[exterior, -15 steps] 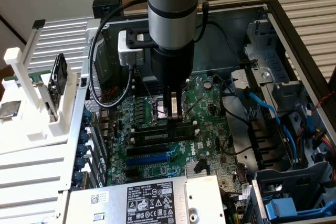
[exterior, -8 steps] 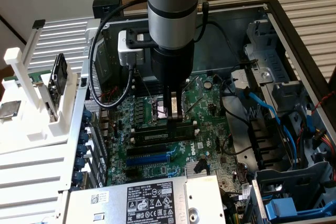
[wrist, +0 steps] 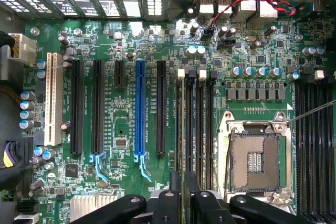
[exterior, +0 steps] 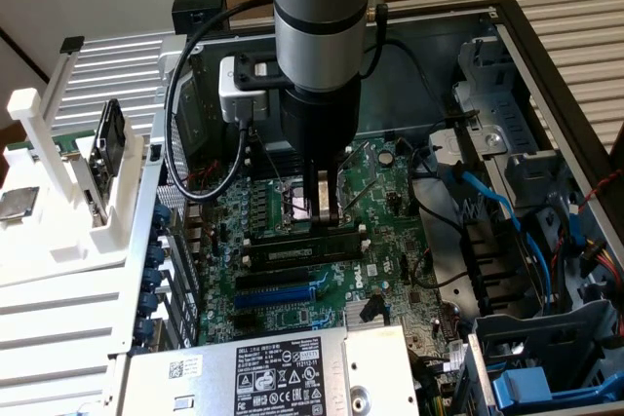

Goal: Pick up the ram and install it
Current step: 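Press down the ram until it locks into place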

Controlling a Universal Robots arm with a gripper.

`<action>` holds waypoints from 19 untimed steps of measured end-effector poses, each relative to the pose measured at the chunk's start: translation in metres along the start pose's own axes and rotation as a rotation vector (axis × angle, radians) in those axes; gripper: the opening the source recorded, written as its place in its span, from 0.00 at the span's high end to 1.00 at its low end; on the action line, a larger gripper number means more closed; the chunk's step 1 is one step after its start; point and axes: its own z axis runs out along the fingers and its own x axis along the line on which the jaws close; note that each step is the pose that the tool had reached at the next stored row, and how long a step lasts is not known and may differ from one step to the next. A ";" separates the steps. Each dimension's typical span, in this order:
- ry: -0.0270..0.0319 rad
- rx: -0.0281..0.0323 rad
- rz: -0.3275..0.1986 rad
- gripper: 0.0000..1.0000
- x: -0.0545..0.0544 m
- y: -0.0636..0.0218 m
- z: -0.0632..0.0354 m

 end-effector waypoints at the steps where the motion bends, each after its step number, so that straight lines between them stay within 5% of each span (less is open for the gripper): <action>1: 0.0000 0.0000 0.000 0.88 0.000 0.0000 0.0000; 19: 0.0000 0.0022 0.000 0.90 -0.002 0.0075 0.0061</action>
